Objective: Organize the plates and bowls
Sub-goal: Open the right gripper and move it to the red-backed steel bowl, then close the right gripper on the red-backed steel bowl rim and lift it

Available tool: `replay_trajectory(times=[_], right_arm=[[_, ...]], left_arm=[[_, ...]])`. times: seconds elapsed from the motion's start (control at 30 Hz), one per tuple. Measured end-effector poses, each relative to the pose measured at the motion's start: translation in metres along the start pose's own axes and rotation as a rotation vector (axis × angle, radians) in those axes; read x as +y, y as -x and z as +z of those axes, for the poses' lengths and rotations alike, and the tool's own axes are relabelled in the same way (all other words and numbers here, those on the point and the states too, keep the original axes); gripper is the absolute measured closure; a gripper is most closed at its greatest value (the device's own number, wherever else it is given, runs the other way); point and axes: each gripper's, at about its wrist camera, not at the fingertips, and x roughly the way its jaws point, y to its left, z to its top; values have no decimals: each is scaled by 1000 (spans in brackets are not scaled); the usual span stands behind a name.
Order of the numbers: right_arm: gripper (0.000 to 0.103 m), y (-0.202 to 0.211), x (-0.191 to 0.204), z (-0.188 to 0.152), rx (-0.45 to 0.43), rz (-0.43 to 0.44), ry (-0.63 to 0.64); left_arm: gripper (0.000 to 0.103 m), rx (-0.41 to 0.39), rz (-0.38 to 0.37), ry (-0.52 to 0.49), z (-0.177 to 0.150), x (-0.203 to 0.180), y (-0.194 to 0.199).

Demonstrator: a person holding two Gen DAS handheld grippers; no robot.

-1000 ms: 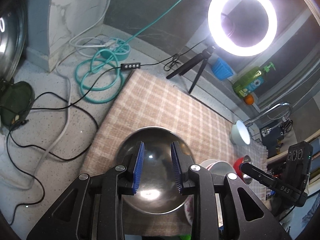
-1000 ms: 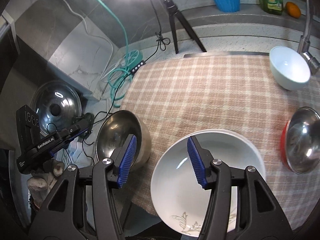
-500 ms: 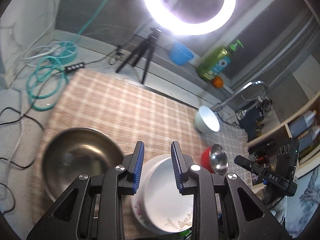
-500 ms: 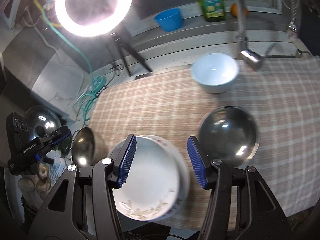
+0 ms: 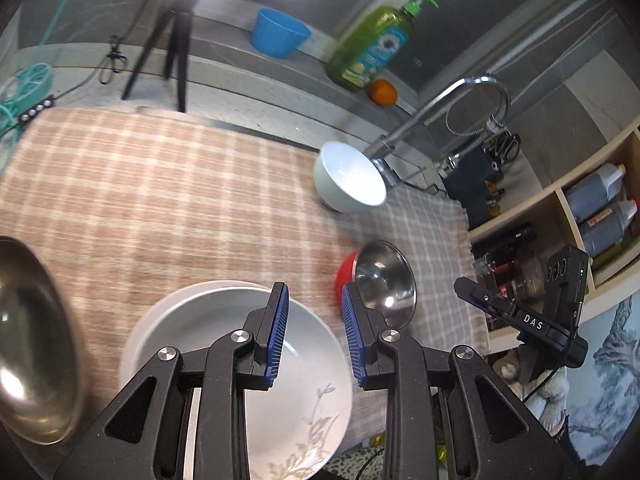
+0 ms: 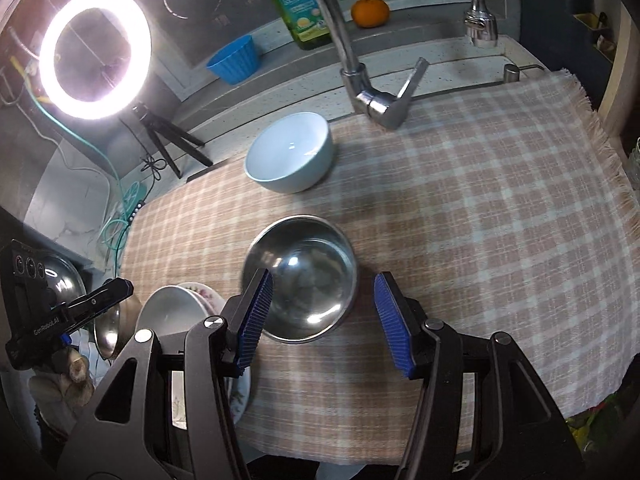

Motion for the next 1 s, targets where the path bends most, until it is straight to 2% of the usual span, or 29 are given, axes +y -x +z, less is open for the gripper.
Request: replay_trajectory(times=[0.2,0.4,0.53,0.63,0.77,0.87,0.9,1.0], right_arm=[[48,-17,-22,1,52,31,-28],[49,-36,-27,4,99,62,-36],[58,-47,-28,4,130,73,-23],[61,-52,-31,3,148,85,-35],[72,-57,-34,4,163,94,-42],[74,-59,-34,4,170,95,-46],[74,-59,-34,4,171,95,-47],[81,-61,-35,3,179,96,-51]], left_arm=[[77,74,-30,-23,-2,-22,-40],[77,132,-27,-9,-1,-31,-73],[77,160,-39,22,0,-31,-85],[77,167,-32,19,1,-33,-89],[80,175,-28,10,0,-35,-94],[82,179,-22,2,0,-37,-98],[86,180,-21,0,0,-38,-100],[87,189,-14,-5,-1,-38,-104]])
